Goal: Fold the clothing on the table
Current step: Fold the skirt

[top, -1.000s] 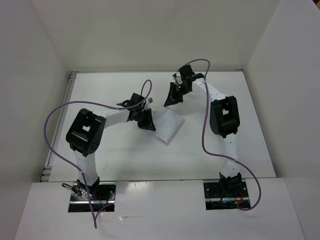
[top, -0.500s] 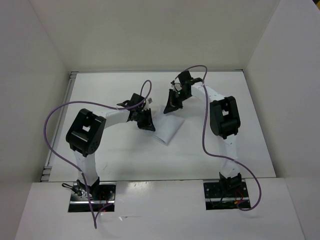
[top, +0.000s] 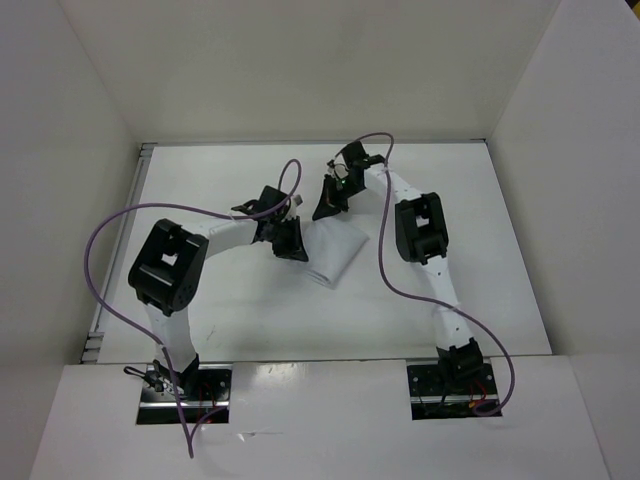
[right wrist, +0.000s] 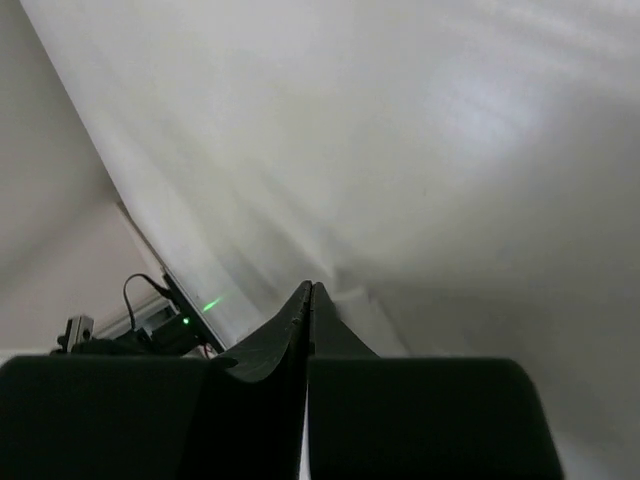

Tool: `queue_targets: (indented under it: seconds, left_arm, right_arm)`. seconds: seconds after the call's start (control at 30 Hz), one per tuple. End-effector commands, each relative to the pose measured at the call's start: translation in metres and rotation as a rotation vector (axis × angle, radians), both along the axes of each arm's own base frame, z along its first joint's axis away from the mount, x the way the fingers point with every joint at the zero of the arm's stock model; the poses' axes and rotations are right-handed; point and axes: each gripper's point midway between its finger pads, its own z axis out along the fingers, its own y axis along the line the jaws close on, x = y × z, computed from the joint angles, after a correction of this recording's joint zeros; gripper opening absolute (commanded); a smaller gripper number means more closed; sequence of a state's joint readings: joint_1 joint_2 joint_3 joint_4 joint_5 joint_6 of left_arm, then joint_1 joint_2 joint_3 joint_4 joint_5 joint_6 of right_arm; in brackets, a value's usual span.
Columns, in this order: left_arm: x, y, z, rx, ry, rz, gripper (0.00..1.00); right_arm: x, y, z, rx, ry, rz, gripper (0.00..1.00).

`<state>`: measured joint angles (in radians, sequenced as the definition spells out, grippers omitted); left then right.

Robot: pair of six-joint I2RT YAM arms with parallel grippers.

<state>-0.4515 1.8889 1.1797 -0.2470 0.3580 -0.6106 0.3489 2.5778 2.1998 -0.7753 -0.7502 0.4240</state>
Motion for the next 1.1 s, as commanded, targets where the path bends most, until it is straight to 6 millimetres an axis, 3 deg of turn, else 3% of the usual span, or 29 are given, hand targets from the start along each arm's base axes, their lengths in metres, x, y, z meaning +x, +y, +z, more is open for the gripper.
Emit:
queue_targets:
  seconds: [0.0,0.03,0.1,0.17,0.2,0.23,0.27,0.3,0.33,0.37,0.4,0.43,0.47,0.5,0.53,0.57,0.6,0.63,0.67,0.7,0.73,0.77,0.83,0.87,0.97,1.07]
  left_arm:
    - [-0.001,0.003,0.016,-0.011,-0.025,0.014,0.11]
    - [-0.001,0.005,0.019,-0.005,-0.030,0.019,0.11]
    - [0.000,0.006,0.026,-0.001,-0.053,0.016,0.11]
    - [0.004,0.009,0.039,0.007,-0.088,0.032,0.11]
    - [0.004,0.011,0.058,-0.002,-0.129,0.040,0.11]
    - [0.008,0.015,0.069,0.008,-0.171,0.061,0.12]
    - [0.013,0.017,0.087,0.001,-0.220,0.075,0.15]
    - [0.013,0.020,0.119,-0.023,-0.299,0.092,0.20]
    - [0.015,0.030,0.128,-0.011,-0.335,0.126,0.24]
    - [0.014,0.033,0.144,-0.020,-0.374,0.138,0.27]
    - [0.006,0.039,0.160,-0.032,-0.417,0.151,0.40]
    - [0.005,0.044,0.166,-0.026,-0.440,0.168,0.46]
    - [0.000,0.051,0.181,-0.044,-0.478,0.182,0.49]
    - [-0.006,0.058,0.177,-0.040,-0.474,0.191,0.52]
    - [-0.013,0.063,0.186,-0.045,-0.499,0.201,0.55]
    - [-0.018,0.065,0.186,-0.048,-0.504,0.201,0.56]
    - [-0.026,0.069,0.175,-0.038,-0.487,0.199,0.62]
    - [-0.035,0.072,0.182,-0.060,-0.503,0.212,0.62]
    - [-0.040,0.076,0.180,-0.060,-0.501,0.226,0.63]
    - [-0.043,0.077,0.178,-0.073,-0.505,0.236,0.66]
    - [-0.053,0.080,0.174,-0.093,-0.501,0.254,0.70]
    - [-0.057,0.080,0.173,-0.111,-0.499,0.257,0.72]
    - [-0.064,0.080,0.180,-0.159,-0.524,0.272,0.76]
    - [-0.067,0.081,0.177,-0.158,-0.522,0.272,0.79]
    - [-0.067,0.081,0.178,-0.164,-0.532,0.273,0.76]
    - [-0.060,0.083,0.163,-0.100,-0.464,0.289,0.74]
  right_arm:
    - [0.014,-0.004,-0.002,-0.014,0.022,-0.028,0.00]
    - [0.010,-0.008,-0.018,-0.044,0.060,-0.026,0.00]
    - [0.016,-0.007,-0.013,-0.045,0.037,-0.030,0.00]
    - [0.021,-0.007,0.013,-0.044,-0.014,-0.023,0.00]
    - [0.025,-0.010,0.026,-0.065,-0.051,-0.038,0.01]
    - [0.029,-0.013,0.068,-0.062,-0.138,-0.042,0.02]
    - [0.027,-0.011,0.090,-0.069,-0.191,-0.039,0.08]
    - [0.026,-0.014,0.113,-0.073,-0.235,-0.052,0.13]
    - [0.017,-0.021,0.153,-0.073,-0.299,-0.070,0.16]
    - [0.015,-0.024,0.171,-0.065,-0.343,-0.079,0.25]
    - [0.010,-0.027,0.183,-0.067,-0.365,-0.087,0.29]
    - [-0.001,-0.039,0.200,-0.067,-0.394,-0.107,0.29]
    - [-0.006,-0.048,0.205,-0.065,-0.391,-0.129,0.30]
    - [-0.021,-0.057,0.181,-0.090,-0.316,-0.140,0.32]
    - [-0.027,-0.067,0.209,-0.069,-0.398,-0.175,0.32]
    - [-0.036,-0.071,0.207,-0.069,-0.391,-0.200,0.32]
    - [-0.055,-0.083,0.170,-0.105,-0.306,-0.220,0.32]
    - [-0.071,-0.087,0.188,-0.079,-0.349,-0.236,0.33]
    - [-0.074,-0.091,0.185,-0.062,-0.355,-0.267,0.35]
    - [-0.097,-0.097,0.149,-0.092,-0.269,-0.270,0.37]
    - [-0.110,-0.100,0.153,-0.080,-0.282,-0.279,0.39]
    - [-0.126,-0.104,0.127,-0.092,-0.223,-0.293,0.42]
    - [-0.140,-0.110,0.113,-0.103,-0.197,-0.322,0.45]
    - [-0.157,-0.108,0.103,-0.116,-0.180,-0.314,0.47]
    - [-0.169,-0.109,0.093,-0.144,-0.162,-0.341,0.48]
    - [-0.166,-0.111,0.095,-0.175,-0.184,-0.366,0.48]
